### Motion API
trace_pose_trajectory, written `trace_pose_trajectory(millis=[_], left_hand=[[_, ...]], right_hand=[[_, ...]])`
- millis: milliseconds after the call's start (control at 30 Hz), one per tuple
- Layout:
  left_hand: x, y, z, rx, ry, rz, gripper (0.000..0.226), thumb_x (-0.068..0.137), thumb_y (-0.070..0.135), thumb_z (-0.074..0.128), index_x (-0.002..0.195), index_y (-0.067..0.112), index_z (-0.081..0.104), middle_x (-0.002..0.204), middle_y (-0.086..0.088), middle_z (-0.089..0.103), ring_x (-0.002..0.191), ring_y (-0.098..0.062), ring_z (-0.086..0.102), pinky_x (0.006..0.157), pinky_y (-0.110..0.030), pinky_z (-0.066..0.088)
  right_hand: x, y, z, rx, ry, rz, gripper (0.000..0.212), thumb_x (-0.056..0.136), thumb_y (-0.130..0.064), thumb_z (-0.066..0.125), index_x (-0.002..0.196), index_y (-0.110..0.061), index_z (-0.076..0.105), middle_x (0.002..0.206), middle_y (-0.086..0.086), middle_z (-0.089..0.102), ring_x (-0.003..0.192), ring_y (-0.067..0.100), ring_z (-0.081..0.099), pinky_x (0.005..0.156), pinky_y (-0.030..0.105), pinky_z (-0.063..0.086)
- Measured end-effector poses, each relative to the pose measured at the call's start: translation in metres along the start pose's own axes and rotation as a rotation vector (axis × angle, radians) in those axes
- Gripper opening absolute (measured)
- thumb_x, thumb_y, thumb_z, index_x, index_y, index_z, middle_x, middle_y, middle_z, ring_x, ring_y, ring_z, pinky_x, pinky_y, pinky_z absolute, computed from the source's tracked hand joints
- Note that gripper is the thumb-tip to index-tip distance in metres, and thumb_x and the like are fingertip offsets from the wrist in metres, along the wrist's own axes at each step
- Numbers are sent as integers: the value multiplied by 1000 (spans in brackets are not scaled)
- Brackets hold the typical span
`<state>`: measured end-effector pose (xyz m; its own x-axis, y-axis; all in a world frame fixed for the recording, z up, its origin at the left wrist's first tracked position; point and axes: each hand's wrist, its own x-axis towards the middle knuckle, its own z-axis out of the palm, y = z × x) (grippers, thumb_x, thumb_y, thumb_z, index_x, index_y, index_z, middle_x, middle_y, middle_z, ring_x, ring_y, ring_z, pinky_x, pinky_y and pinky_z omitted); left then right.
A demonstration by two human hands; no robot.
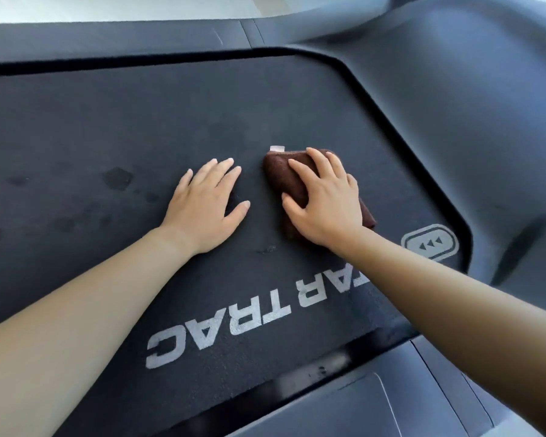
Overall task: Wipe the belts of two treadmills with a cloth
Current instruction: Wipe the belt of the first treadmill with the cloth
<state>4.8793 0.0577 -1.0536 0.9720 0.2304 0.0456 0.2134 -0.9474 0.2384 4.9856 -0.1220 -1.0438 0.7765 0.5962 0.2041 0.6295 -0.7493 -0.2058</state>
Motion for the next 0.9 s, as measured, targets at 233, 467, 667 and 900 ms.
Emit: trace_pose_trajectory(millis=[233,467,667,900], left_hand=[[36,-35,-5,20,20,-194,67,90,56,35,147,25,22,157,3,13,145,-17,5,116,-49,5],[38,-36,-3,25,73,-205,69,84,60,30,146,29,24,156,7,16,144,-13,7,116,-46,5],[38,-36,-3,26,70,-200,69,85,59,30,146,30,23,156,7,15,144,-13,6,117,-46,4],[37,-37,-2,30,54,-187,68,87,58,29,147,28,20,157,4,13,144,-16,4,116,-47,4]], right_hand=[[105,-22,29,34,28,-138,53,82,-50,48,129,-26,53,147,4,38,135,28,27,103,48,27],[208,-39,55,33,-1,-167,56,81,-52,43,131,-27,50,146,3,37,134,28,28,104,49,28],[200,-33,53,10,-27,-132,59,80,-55,43,133,-29,47,148,4,34,136,33,25,101,52,28],[118,-19,26,-36,-64,16,61,82,-61,43,135,-31,40,152,7,25,133,34,22,97,52,29]])
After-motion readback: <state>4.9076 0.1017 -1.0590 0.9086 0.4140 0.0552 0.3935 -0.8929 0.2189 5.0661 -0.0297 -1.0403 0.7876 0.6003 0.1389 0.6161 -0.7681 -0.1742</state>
